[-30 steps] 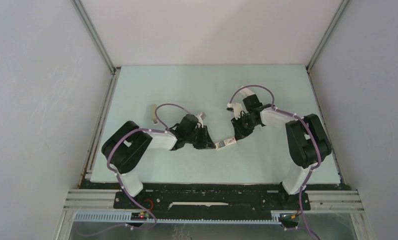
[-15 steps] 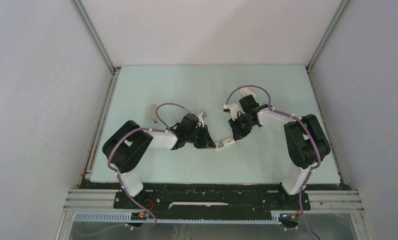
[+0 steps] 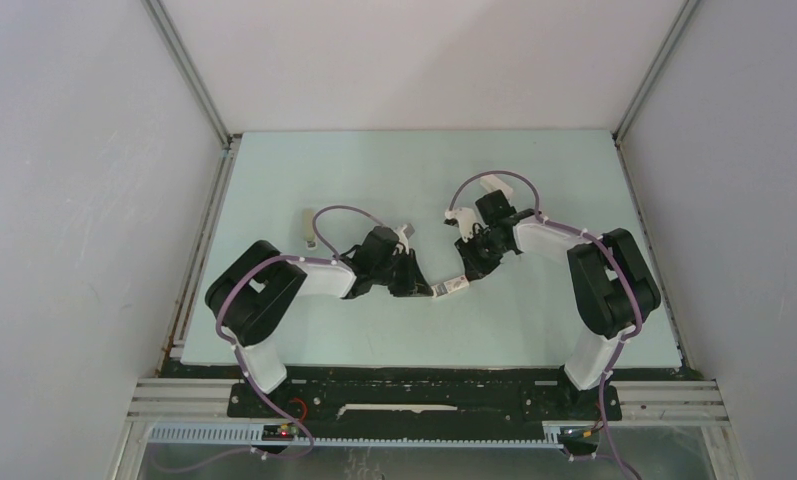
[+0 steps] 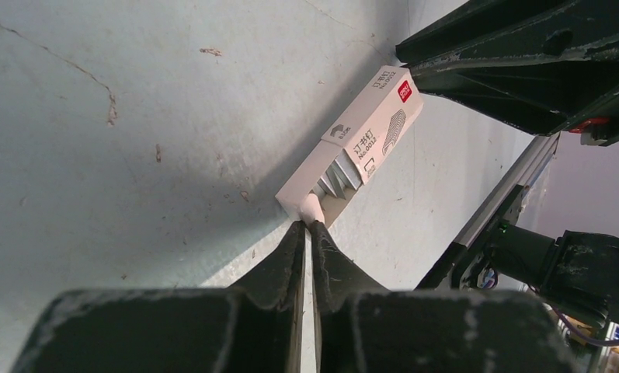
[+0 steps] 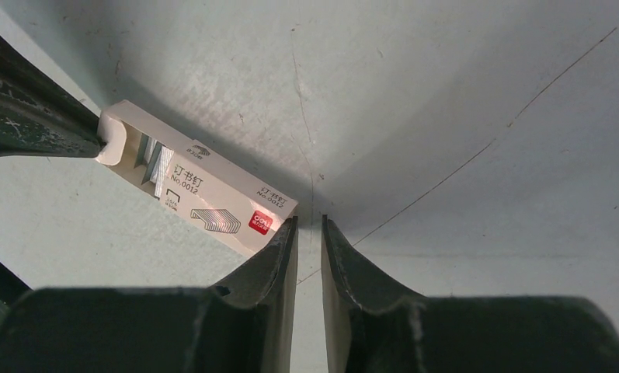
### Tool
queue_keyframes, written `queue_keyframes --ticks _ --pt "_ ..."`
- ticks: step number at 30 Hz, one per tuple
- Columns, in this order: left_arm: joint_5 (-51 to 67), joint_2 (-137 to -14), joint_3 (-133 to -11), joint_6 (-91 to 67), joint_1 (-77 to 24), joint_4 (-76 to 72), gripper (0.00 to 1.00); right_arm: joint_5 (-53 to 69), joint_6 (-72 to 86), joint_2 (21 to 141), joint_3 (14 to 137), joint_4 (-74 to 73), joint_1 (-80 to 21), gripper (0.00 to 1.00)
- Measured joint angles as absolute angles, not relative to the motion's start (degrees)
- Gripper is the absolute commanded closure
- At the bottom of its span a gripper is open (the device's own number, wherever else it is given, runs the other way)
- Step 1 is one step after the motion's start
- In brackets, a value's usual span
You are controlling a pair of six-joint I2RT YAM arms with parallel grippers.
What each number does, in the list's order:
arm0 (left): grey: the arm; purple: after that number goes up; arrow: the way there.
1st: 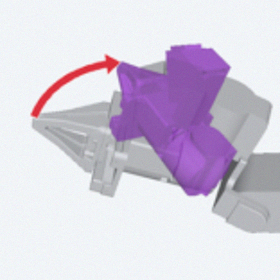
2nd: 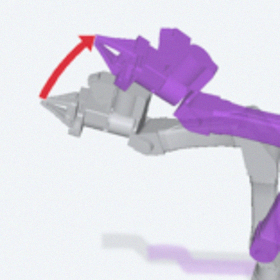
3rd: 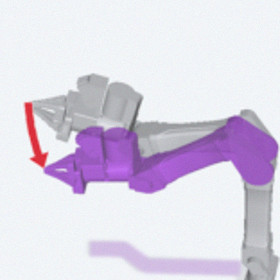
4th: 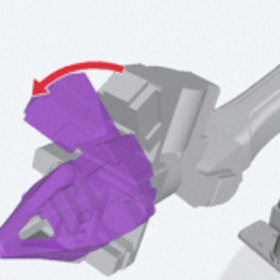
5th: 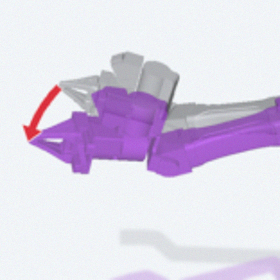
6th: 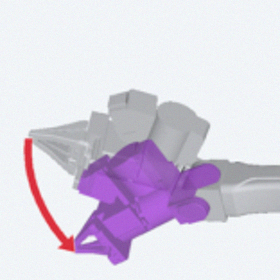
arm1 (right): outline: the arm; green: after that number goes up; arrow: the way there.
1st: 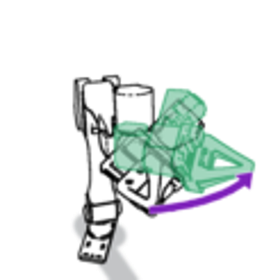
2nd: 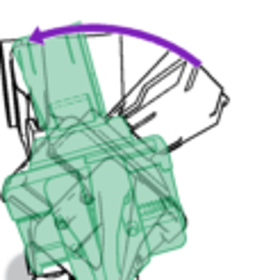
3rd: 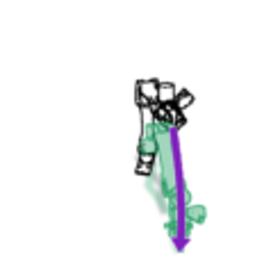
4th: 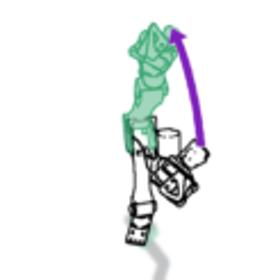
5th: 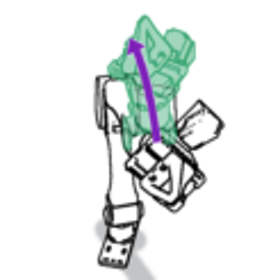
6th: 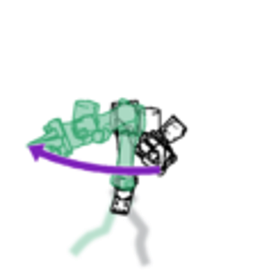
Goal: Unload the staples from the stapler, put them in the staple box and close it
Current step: Close the staple box at the center of the board.
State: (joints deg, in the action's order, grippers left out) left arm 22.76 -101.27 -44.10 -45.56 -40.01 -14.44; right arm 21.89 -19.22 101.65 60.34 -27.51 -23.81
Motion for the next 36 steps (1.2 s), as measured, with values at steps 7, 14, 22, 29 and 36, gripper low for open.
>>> queue_keyframes --ticks 7,14,22,29,36 --pt "22.94 -101.75 -44.86 -45.58 -40.01 -13.85 0.94 21.34 -19.44 101.62 60.4 -27.46 -24.53 0.74" --pt "23.18 -101.95 -45.12 -45.6 -40.01 -13.65 0.97 21.08 -19.73 101.62 60.4 -27.42 -25.17 0.74" --pt "23.2 -102.0 -45.23 -45.63 -40.01 -13.54 0.98 21.02 -20.27 101.58 60.42 -27.42 -26.13 0.74" --pt "23.22 -102.0 -45.23 -45.65 -40.01 -13.56 0.98 20.88 -20.47 101.58 60.45 -27.44 -26.87 0.73" --pt "23.2 -102.0 -45.23 -45.65 -40.01 -13.56 0.99 20.91 -20.53 101.58 60.49 -27.53 -27.94 0.73"
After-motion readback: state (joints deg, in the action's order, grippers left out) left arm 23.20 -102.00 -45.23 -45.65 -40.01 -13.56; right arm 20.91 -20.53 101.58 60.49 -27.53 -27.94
